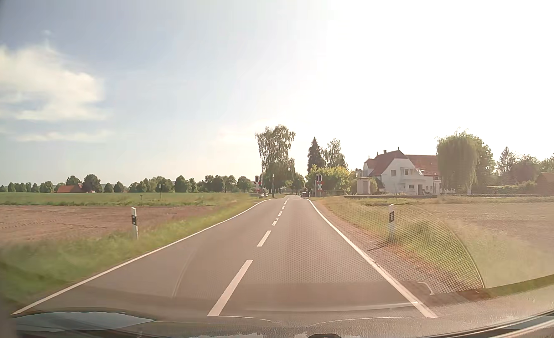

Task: Follow the waypoints while adhering to traffic rules and regulations

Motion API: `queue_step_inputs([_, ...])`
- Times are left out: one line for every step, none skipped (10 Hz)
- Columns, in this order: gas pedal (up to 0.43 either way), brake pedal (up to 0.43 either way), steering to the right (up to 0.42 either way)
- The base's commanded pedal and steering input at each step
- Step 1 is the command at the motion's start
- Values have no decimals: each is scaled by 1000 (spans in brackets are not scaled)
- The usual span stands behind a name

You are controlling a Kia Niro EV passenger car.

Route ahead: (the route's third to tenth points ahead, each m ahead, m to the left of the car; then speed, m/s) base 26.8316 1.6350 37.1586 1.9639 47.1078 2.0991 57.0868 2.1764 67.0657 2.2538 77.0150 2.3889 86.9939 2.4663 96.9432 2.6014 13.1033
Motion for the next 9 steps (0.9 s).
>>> queue_step_inputs([87,0,1])
queue_step_inputs([87,0,1])
queue_step_inputs([87,0,1])
queue_step_inputs([87,0,1])
queue_step_inputs([98,0,1])
queue_step_inputs([98,0,1])
queue_step_inputs([98,0,1])
queue_step_inputs([110,0,1])
queue_step_inputs([110,0,1])
